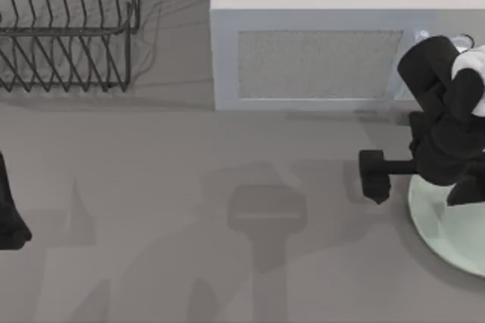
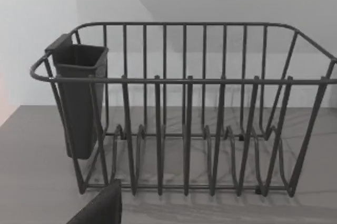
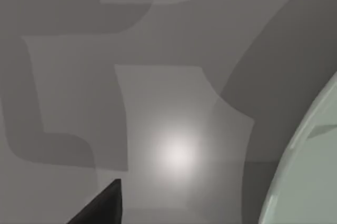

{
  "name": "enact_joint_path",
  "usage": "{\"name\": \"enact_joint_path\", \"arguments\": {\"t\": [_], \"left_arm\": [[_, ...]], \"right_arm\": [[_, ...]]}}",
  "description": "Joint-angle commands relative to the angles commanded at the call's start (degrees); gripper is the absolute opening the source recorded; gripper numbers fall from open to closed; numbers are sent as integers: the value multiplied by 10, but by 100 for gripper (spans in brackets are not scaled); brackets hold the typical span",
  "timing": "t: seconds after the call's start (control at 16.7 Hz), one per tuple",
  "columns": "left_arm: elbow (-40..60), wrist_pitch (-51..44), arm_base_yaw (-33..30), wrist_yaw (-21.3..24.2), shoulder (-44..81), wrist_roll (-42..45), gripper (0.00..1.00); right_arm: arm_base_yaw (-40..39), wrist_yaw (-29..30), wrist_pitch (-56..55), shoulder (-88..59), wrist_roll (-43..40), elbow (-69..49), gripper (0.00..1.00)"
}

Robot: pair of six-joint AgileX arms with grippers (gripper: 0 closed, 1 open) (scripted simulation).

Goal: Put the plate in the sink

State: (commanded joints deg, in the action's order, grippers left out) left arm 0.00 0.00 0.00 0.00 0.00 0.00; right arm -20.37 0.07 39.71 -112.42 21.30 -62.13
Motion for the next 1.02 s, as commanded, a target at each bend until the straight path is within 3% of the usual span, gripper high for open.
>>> {"name": "enact_joint_path", "arguments": {"t": [0.78, 1.02], "left_arm": [[0, 0, 0, 0, 0, 0, 100], [0, 0, 0, 0, 0, 0, 100]], "right_arm": [[0, 0, 0, 0, 0, 0, 2], [0, 0, 0, 0, 0, 0, 0]]}}
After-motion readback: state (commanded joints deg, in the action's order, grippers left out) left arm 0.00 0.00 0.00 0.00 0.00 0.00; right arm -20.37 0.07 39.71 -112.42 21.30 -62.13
